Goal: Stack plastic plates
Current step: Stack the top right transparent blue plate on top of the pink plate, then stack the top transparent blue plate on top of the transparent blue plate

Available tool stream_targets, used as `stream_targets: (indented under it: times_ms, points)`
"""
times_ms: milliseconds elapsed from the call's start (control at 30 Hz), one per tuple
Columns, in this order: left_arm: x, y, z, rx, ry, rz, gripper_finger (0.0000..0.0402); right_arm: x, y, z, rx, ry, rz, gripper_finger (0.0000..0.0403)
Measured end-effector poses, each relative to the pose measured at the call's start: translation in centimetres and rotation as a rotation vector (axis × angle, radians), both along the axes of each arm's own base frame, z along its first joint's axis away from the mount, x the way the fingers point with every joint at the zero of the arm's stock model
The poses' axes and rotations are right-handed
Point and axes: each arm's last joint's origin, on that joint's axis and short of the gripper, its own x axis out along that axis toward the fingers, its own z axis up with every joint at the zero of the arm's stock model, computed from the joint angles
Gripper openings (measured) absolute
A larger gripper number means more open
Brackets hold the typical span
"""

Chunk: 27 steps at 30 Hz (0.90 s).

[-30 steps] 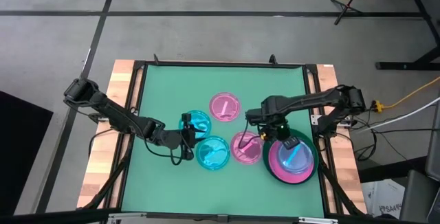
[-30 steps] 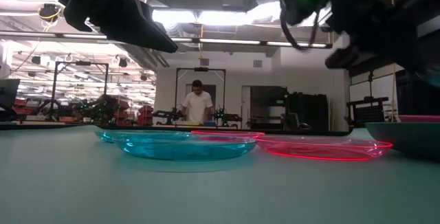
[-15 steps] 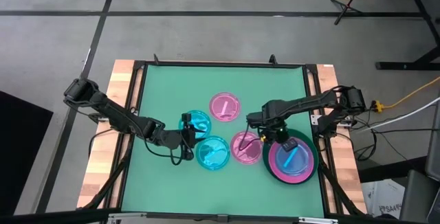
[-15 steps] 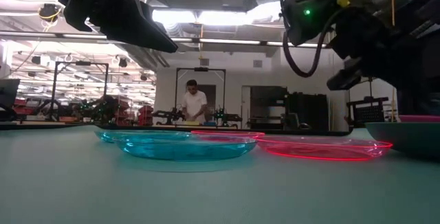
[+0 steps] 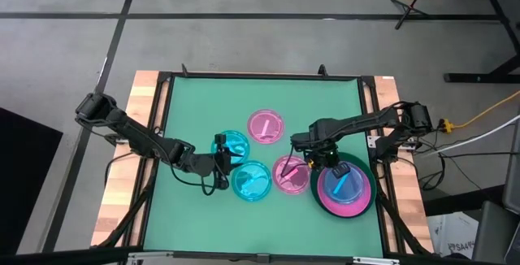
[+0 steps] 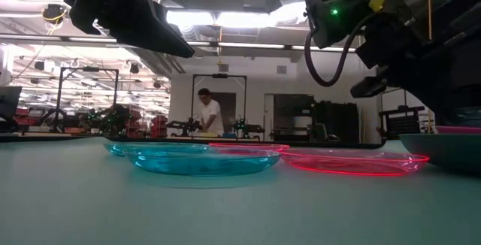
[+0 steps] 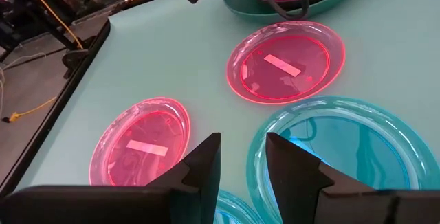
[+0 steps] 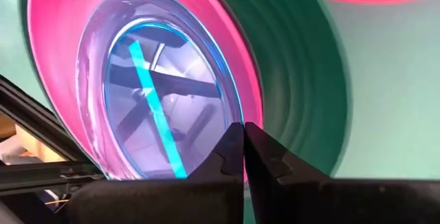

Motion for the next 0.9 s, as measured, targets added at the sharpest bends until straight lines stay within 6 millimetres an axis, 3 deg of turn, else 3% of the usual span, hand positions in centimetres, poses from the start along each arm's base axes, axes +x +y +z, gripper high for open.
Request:
stream_targets:
  times_ms: [267,633,900]
  points:
    - [0.0,0.0,0.0,0.0,0.0,0.0,0.011,-0.01,0.03,0.01,0.009,0.004,-0.012,0.0005]
    - [0.0,0.0,0.0,0.0,0.0,0.0,0.011,0.0,0.01,0.01,0.009,0.005,-0.015,0.0079]
    - [0.0,0.0,0.0,0.0,0.0,0.0,0.011,0.02,-0.01,0.0,0.001,0.003,-0.014,0.0092]
